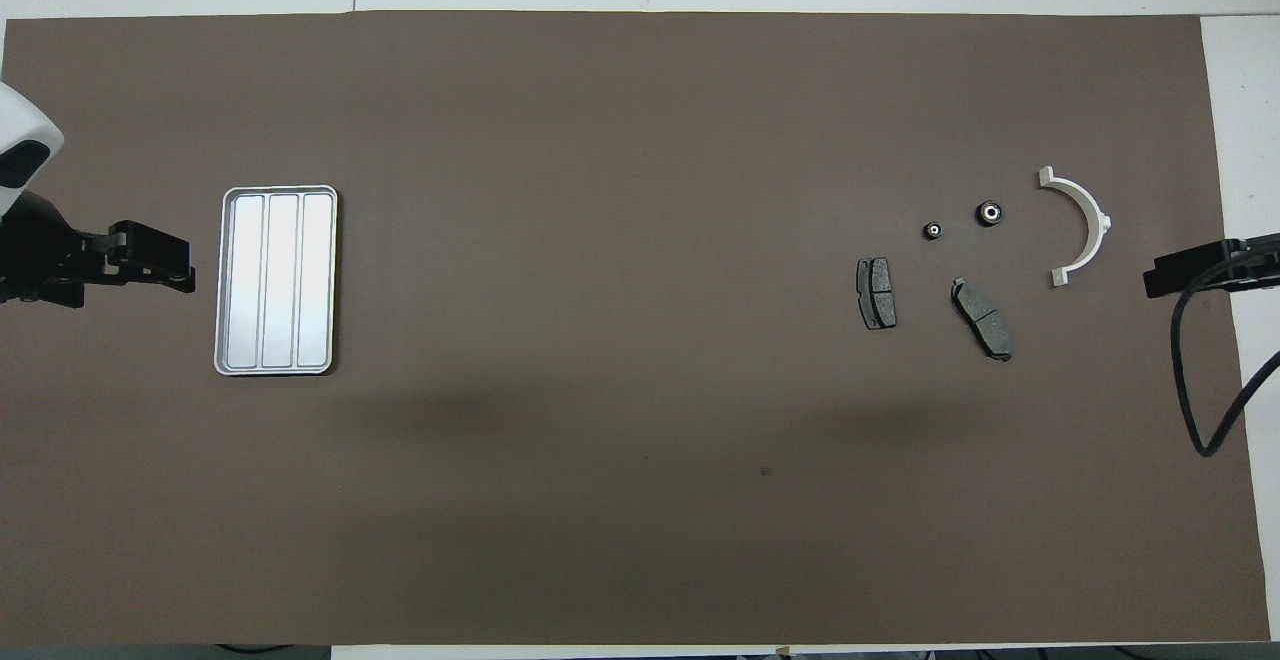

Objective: Pick bearing gear from pile to tray

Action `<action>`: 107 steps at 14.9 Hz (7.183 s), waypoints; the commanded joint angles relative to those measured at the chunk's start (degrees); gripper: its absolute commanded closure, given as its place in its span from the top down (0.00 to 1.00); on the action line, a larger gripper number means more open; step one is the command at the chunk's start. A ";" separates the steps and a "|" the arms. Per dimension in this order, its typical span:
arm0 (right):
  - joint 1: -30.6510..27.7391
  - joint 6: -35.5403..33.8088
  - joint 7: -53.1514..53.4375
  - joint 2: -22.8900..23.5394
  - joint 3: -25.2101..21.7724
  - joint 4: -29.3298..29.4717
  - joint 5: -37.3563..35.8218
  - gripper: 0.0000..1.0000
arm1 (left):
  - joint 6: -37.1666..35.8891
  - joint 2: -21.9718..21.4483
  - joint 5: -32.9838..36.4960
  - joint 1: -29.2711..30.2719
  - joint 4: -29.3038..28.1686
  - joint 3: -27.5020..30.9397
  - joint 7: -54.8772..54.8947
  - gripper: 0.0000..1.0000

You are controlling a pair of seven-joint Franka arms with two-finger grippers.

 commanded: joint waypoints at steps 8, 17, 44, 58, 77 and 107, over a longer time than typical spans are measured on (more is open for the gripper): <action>-1.44 9.24 -1.59 6.24 0.69 -0.18 -1.48 0.99 | -0.36 -0.66 0.51 -0.73 -0.24 0.51 -0.04 1.00; -1.18 20.58 -1.07 25.15 1.30 8.54 -1.30 0.95 | -0.36 -0.66 0.60 -0.73 -0.24 0.51 -0.04 1.00; 0.32 36.93 0.61 31.67 1.30 -2.44 -1.12 0.95 | -0.36 -0.75 0.51 -0.73 -0.24 0.51 -0.04 1.00; 0.32 39.13 1.13 31.67 1.30 -5.09 -1.03 0.75 | -0.36 -0.66 0.60 -0.73 -0.24 0.51 -0.04 1.00; 18.92 12.86 33.42 27.72 2.01 15.40 -1.82 0.00 | -0.36 -0.75 0.52 -0.73 -0.15 0.51 -0.04 1.00; 39.52 42.56 65.99 30.18 2.45 -7.28 0.19 0.50 | -0.45 -0.75 0.51 -0.73 -0.24 0.51 -0.04 1.00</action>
